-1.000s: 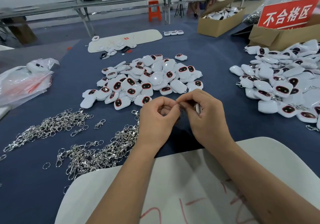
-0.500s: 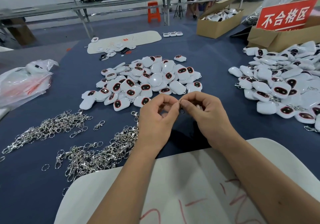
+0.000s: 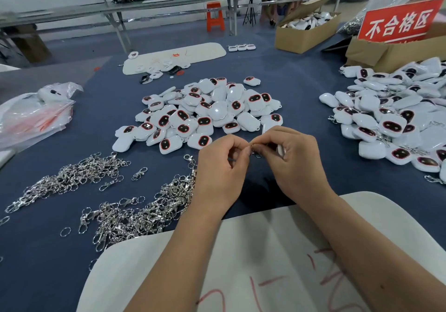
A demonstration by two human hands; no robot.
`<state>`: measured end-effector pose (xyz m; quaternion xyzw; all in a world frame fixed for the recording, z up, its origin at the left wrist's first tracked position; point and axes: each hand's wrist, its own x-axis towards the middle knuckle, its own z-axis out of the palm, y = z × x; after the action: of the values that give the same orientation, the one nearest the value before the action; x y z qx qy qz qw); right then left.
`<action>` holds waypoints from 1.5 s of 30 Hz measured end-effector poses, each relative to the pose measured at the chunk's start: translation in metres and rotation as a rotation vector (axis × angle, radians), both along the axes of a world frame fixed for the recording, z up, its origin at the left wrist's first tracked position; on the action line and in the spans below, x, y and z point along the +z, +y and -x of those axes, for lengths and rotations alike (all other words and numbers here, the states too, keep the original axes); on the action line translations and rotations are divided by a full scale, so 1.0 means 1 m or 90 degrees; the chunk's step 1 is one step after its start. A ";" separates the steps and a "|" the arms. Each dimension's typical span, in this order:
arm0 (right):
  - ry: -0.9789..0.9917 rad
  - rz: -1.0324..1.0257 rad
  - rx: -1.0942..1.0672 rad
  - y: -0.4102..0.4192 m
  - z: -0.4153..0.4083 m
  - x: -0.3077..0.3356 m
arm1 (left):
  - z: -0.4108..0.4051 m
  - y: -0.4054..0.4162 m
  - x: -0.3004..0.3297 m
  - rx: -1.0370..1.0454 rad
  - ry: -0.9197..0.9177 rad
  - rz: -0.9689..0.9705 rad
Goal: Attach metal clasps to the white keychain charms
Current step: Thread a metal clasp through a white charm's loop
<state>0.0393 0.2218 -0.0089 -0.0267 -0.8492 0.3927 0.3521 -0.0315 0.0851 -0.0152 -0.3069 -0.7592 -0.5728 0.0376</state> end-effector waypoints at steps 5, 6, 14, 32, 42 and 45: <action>0.041 -0.055 0.012 0.001 0.001 0.000 | 0.000 0.000 0.001 0.015 0.013 -0.011; 0.038 -0.026 0.021 0.000 0.001 0.000 | 0.000 -0.001 0.002 0.016 0.026 -0.011; 0.023 0.150 0.023 -0.003 -0.001 0.001 | -0.002 0.002 0.004 0.001 0.039 -0.046; -0.041 0.543 0.008 0.007 0.011 -0.012 | 0.001 -0.002 0.006 0.000 0.147 0.099; -0.012 0.447 -0.054 0.006 0.009 -0.011 | 0.001 -0.003 0.005 -0.035 0.140 0.139; 0.010 0.465 -0.057 0.005 0.008 -0.010 | -0.001 -0.001 0.006 -0.058 0.145 0.156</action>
<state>0.0315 0.2270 -0.0188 -0.1850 -0.6483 0.6544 0.3425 -0.0306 0.0840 -0.0095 -0.4060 -0.7995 -0.4386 0.0596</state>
